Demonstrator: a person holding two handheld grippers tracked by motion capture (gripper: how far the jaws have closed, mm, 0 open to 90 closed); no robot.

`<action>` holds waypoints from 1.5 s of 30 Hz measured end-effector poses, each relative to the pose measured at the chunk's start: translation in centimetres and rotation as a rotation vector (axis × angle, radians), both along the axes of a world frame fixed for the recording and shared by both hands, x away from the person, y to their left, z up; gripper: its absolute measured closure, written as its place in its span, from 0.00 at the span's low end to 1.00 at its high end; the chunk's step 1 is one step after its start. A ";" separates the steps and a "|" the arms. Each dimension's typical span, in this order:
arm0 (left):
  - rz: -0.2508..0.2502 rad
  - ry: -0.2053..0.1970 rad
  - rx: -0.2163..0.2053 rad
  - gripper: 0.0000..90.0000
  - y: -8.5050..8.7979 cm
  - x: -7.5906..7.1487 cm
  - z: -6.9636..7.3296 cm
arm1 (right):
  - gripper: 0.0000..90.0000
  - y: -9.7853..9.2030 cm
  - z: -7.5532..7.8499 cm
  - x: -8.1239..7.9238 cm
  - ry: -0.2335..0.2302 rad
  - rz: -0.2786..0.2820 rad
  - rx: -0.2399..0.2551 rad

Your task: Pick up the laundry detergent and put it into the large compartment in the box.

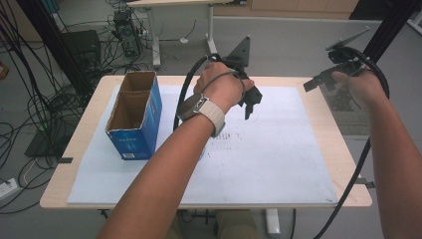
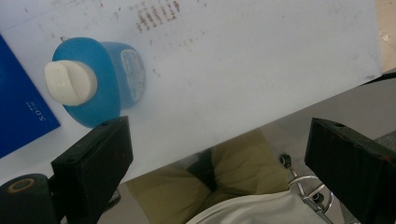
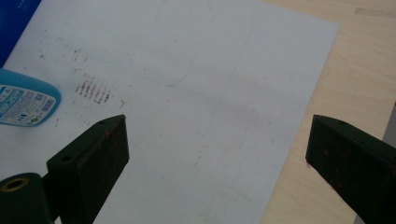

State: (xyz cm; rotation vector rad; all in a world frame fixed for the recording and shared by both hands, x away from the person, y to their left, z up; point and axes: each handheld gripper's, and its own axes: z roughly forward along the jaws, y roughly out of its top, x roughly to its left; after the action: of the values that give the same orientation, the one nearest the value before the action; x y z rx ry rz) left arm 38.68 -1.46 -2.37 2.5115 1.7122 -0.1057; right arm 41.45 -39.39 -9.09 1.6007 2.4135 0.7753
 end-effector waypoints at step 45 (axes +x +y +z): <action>0.069 -0.034 0.067 0.07 2.5 0.7 -0.1 | 0.07 0.6 -0.8 -0.2 -0.003 0.030 -0.011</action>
State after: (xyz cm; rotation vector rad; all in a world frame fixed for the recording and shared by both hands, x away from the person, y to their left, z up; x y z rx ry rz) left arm 39.42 1.04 -2.45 2.4817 1.8164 -0.0003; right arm 41.26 -38.77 -9.90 1.5617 2.4405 0.7680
